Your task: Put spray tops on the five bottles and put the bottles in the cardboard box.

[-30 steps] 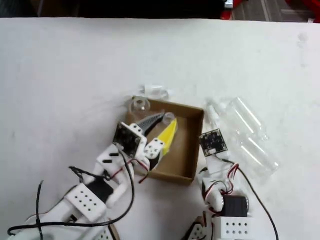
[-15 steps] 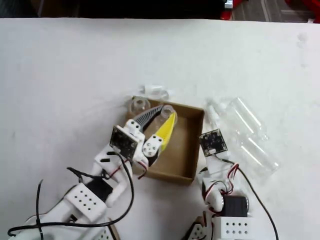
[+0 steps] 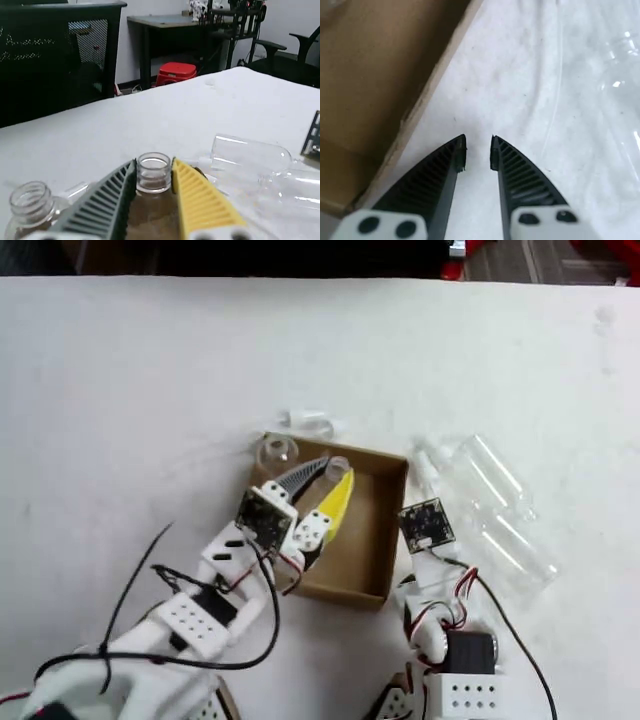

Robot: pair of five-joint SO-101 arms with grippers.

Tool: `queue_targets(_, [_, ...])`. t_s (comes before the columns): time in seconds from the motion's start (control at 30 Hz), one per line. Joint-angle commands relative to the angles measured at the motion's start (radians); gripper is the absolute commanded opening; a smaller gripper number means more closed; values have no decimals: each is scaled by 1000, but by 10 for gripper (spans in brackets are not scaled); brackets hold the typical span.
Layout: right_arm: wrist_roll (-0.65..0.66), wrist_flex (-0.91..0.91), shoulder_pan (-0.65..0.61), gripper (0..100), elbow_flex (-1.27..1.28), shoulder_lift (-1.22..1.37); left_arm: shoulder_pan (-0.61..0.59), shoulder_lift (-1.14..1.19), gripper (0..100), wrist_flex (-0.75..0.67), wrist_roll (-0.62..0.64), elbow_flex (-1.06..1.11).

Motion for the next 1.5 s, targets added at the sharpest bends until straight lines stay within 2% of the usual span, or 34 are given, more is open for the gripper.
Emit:
queue_targets(0.0, [5, -18, -2, 67, 9, -1, -13, 177, 21, -221, -5, -25])
queue_targets(0.17, [5, -18, -2, 67, 9, -1, -13, 255, 21, -330, -3, -17])
queue_targets(0.5, [5, -18, -2, 67, 9, -1, -13, 108, 22, -322, -2, 58])
queue_targets(0.77, [5, -18, -2, 67, 9, -1, -13, -35, 24, -106, 3, 58])
queue_targets(0.87, [5, -18, -2, 67, 9, -1, -13, -96, 29, -34, 51, 58])
queue_targets(1.07, [5, -18, -2, 67, 9, -1, -15, -242, 114, 172, 71, 57])
queue_targets(1.47, [5, -18, -2, 67, 9, -1, -15, -463, 84, 405, 71, 58])
